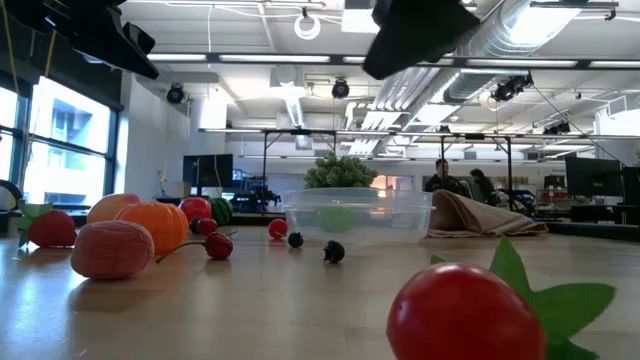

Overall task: Pick and placing Produce into tupperware
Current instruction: Put the cherry tomato into the container

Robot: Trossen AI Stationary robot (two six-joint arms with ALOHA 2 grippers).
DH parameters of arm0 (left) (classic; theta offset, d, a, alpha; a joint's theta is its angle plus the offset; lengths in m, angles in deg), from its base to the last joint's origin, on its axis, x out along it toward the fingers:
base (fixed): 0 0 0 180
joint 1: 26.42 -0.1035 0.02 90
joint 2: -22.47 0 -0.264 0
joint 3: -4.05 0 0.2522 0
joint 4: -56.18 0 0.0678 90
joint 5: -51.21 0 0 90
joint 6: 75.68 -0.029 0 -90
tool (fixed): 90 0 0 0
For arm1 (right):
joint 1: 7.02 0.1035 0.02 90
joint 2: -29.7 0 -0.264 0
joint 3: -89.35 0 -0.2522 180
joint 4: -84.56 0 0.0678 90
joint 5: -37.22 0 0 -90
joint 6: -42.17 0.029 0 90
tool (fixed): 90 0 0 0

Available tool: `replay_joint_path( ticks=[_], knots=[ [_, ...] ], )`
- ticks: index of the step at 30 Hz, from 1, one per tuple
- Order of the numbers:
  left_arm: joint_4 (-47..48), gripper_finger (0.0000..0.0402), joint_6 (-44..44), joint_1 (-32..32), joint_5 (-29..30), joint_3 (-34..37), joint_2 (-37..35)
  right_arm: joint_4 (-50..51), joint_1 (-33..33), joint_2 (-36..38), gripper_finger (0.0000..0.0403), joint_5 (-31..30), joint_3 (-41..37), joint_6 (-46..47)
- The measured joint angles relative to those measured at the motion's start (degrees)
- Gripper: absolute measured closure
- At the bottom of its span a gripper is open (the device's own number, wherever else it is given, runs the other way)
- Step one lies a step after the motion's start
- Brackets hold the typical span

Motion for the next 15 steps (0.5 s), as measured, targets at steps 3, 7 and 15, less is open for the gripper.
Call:
replay_joint_path(
  ticks=[3,7,15],
  knots=[
    [0.0,0.0387,0.0,0.0,0.0,0.0,0.0,1.2,0.1,0.0,0.0126,0.1,0.0,-1.1],
    [0.0,0.0387,0.0,0.0,0.0,0.0,0.0,1.0,0.0,0.0,0.0126,0.0,0.0,0.7],
    [0.0,0.0387,0.0,0.0,0.0,0.0,0.0,-1.8,0.8,-1.5,0.0126,4.8,0.0,0.0]
  ],
)
